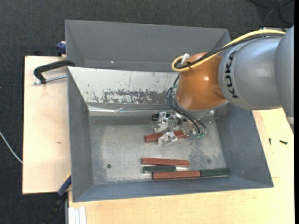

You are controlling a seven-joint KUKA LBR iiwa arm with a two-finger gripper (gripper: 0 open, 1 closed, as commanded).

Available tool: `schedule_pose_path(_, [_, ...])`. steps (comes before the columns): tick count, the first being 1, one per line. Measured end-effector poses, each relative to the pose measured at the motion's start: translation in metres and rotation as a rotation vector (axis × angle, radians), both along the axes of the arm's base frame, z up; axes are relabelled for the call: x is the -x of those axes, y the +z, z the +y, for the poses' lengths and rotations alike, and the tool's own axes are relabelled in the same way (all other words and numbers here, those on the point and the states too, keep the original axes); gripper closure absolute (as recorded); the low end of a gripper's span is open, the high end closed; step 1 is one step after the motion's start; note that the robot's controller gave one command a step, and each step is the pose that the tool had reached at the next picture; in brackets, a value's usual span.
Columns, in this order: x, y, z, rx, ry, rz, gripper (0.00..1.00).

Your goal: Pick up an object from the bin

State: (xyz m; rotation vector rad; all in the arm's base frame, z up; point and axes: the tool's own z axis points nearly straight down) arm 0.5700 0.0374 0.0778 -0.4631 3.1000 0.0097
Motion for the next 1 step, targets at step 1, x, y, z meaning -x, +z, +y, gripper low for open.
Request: schedule_pose_path(1, [0.0011,0.1923,0.0162,0.005,-0.014,-0.008,1.0])
